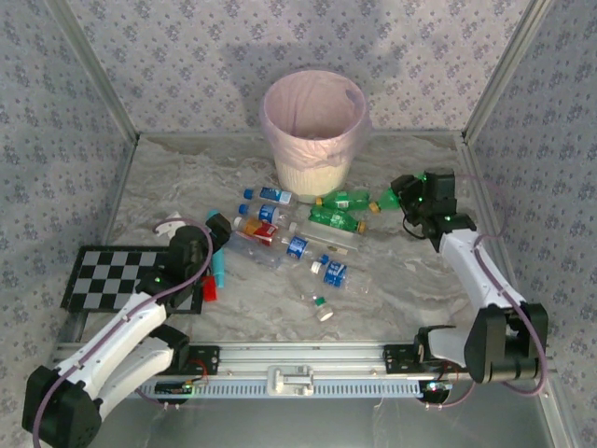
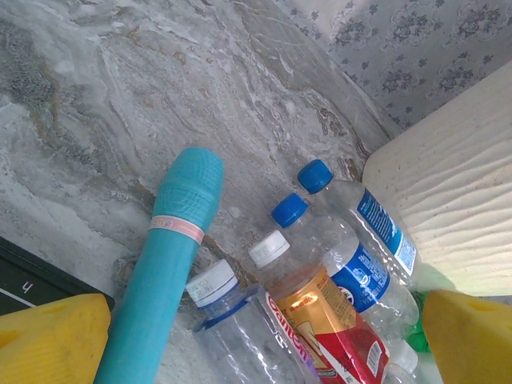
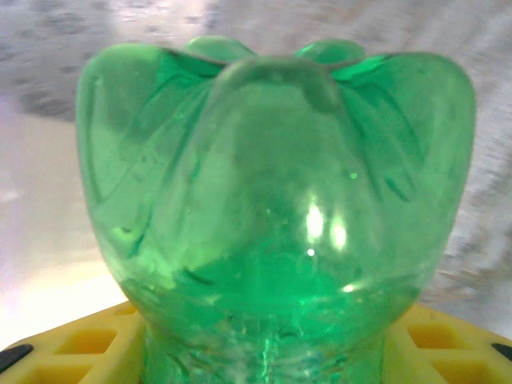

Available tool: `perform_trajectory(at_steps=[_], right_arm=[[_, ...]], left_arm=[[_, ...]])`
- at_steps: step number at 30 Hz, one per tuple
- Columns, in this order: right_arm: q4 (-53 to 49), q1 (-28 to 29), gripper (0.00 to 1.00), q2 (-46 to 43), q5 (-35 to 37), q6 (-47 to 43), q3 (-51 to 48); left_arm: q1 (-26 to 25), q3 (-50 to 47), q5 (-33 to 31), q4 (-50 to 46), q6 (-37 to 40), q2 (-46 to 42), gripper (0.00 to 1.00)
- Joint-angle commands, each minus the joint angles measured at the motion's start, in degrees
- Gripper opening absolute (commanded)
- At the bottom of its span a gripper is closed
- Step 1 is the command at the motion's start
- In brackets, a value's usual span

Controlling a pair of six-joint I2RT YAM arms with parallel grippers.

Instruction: Put the plastic bottles in the bin

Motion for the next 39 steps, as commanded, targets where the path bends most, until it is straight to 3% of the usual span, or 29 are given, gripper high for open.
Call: perform_trajectory(at_steps=[1, 7, 16, 29, 39], right_arm=[[4.6, 1.7, 0.52, -1.8, -3.7, -8.3, 5.7], [7.3, 5.7, 0.50, 2.2, -7.2, -14.0, 17.0], [-2.6, 14.1, 0.49, 19.2, -7.1, -26.0, 45.3], [-31.2, 20.0, 0.49, 52.2, -1.9, -36.2, 91.1], [-34.7, 22.5, 0.51, 58.3, 5.9, -41.2, 94.4]], left_arm=[[0.7, 1.3, 2.4, -0.7, 1.2, -0.7, 1.00], [1.2, 1.0, 4.2, -0.9, 1.0, -0.7, 1.00], [1.3, 0.1, 8.6, -1.9, -0.5, -1.3, 1.00], [1.3, 0.1, 11.3, -6.3, -0.5, -5.1, 1.00], [1.3, -0.9, 11.3, -7.6, -1.6, -7.3, 1.00]])
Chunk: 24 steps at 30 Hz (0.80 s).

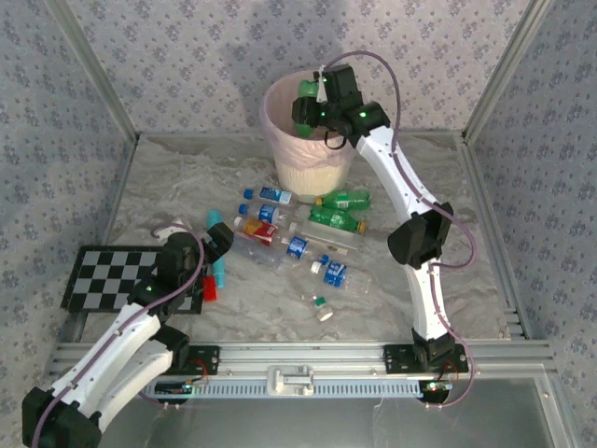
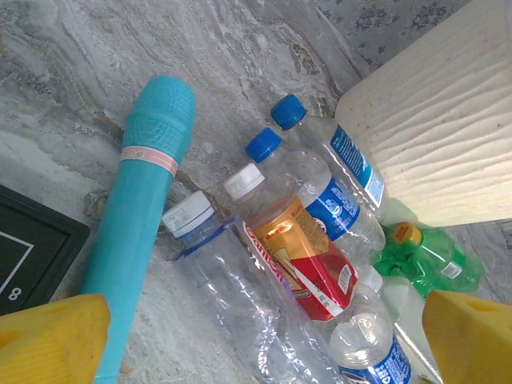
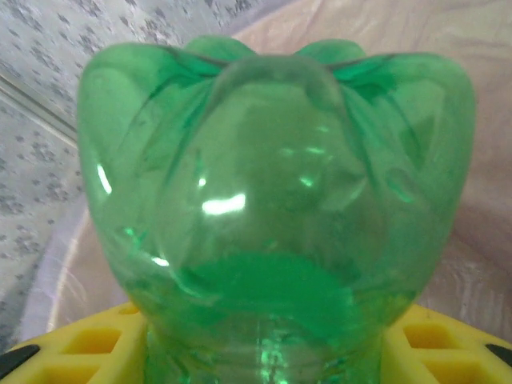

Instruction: Put the plastic bottles in the bin

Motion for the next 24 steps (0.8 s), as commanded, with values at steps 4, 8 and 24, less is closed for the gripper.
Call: perform_trajectory(at_steps=[4, 8, 24], right_arm=[[-1.6, 0.9, 0.54, 2.1, 4.0, -3.7, 2.7], [-1.4, 1.1, 0.63, 2.8, 4.0, -3.8, 3.1], [0.3, 1.7, 1.00, -2.2, 2.6, -3.4, 4.2]], left_arm=[[0.3, 0.3, 0.8, -1.3, -0.6, -0.8, 1.00], [0.3, 0.2, 0.9, -1.4, -0.8, -0.9, 1.00], [0.2, 0.9, 5.9, 1.4, 2.4, 1.0, 1.00]])
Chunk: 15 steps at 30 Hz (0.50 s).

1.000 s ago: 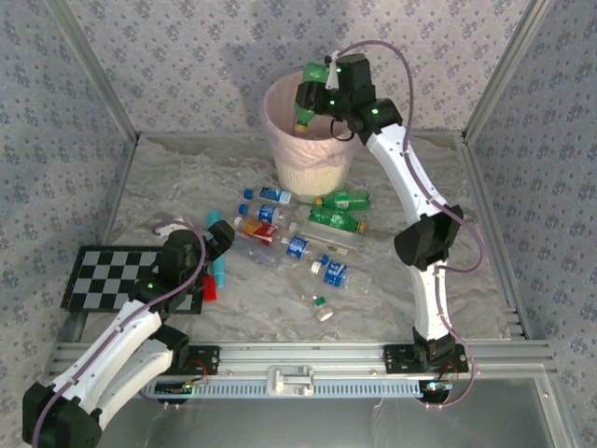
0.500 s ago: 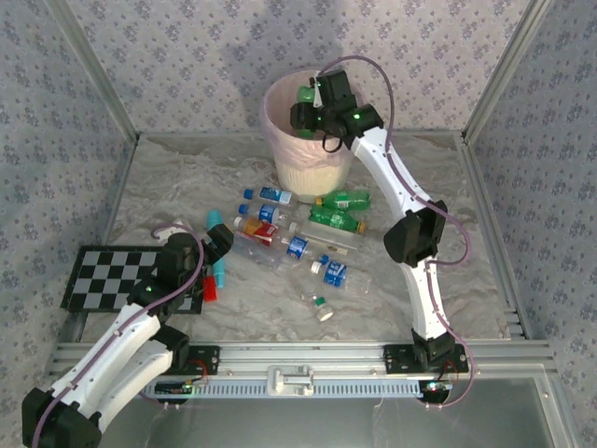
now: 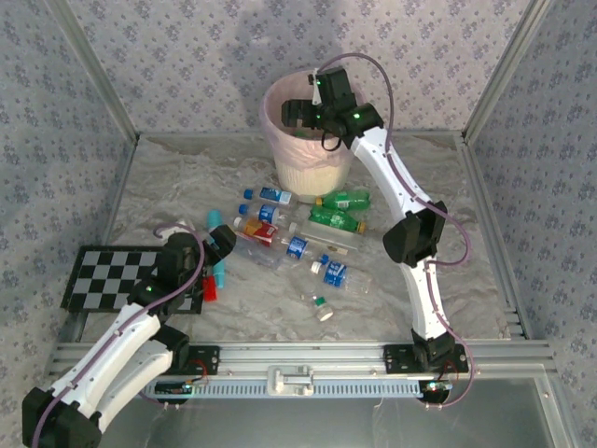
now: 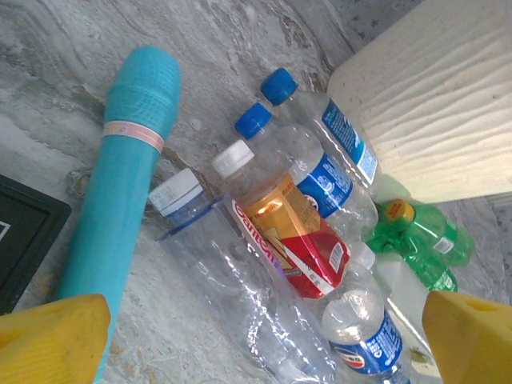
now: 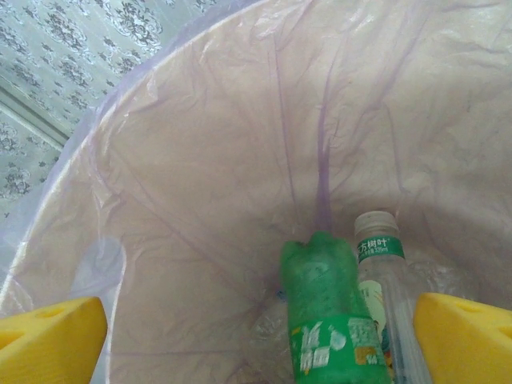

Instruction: Put the plastic bottles in the bin

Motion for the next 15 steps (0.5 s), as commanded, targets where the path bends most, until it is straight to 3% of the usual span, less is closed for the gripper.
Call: perform_trajectory(at_steps=[1, 8, 15], right_arm=[[0.5, 0.8, 1.00, -5.1, -0.6, -0.6, 1.7], [3.2, 1.9, 1.00, -13.9, -0.1, -2.1, -6.1], [10.4, 3.7, 1.00, -27.3, 1.6, -4.1, -24.2]], left_arm=[[0.2, 1.1, 2.5, 2.0, 2.2, 1.2, 1.00], [-0.7, 2.0, 5.1, 6.2, 3.2, 4.2, 1.00], [-5.0, 4.7, 1.7, 5.3, 6.8, 7.7, 1.00]])
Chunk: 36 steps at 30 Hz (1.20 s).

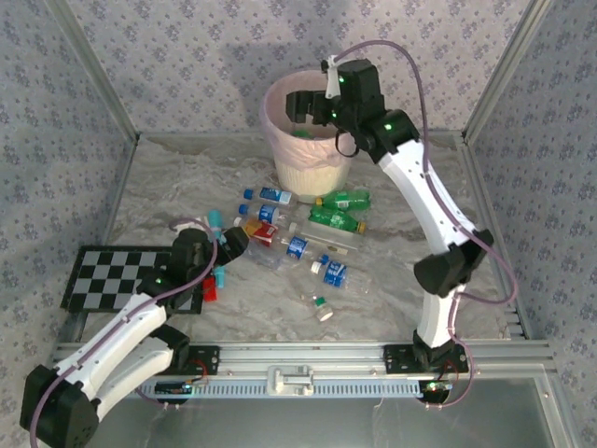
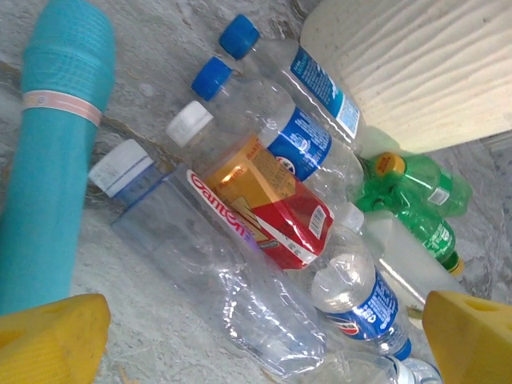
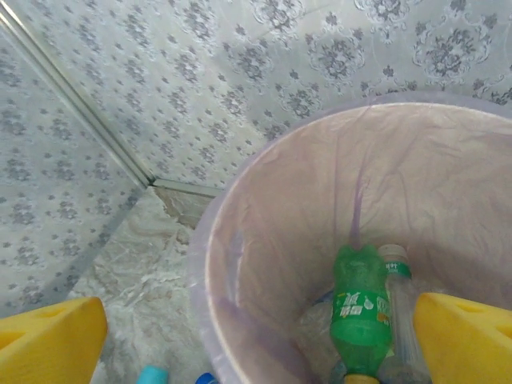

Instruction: Put the plastic bottles in the bin

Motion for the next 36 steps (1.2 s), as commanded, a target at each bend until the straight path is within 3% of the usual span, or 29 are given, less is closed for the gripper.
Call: perform_trajectory(at_steps=[1, 8, 20, 27, 33, 36], right_arm=[[4.8, 1.1, 1.00, -6.1, 1.7, -2.3, -8.6], [9.5, 2.0, 1.00, -20.4, 5.1, -2.8, -30.4], [6.8, 3.0, 1.00, -41.1, 7.2, 3.6, -62.8], [-1.7, 3.9, 1.00, -44.2, 4.3, 2.4, -70.4], [-2.4, 6.7, 1.00, -42.6, -3.0, 1.4, -75.1], [-3.6, 9.3, 1.00, -40.2, -2.2, 1.0, -75.8]], left_arm=[[-2.2, 4.4, -1.9, 0.7, 3.7, 2.1, 1.00], [-5.1, 7.9, -2.2, 2.9, 5.3, 10.3, 1.00], [-7.9, 12.5, -5.3, 5.7, 4.0, 19.7, 1.00], [-7.9, 11.0, -9.7, 4.8, 0.2, 18.0, 1.00], [-7.9, 8.9, -13.1, 5.3, -2.6, 15.9, 1.00], [-7.9, 8.7, -13.1, 5.5, -2.9, 16.0, 1.00]])
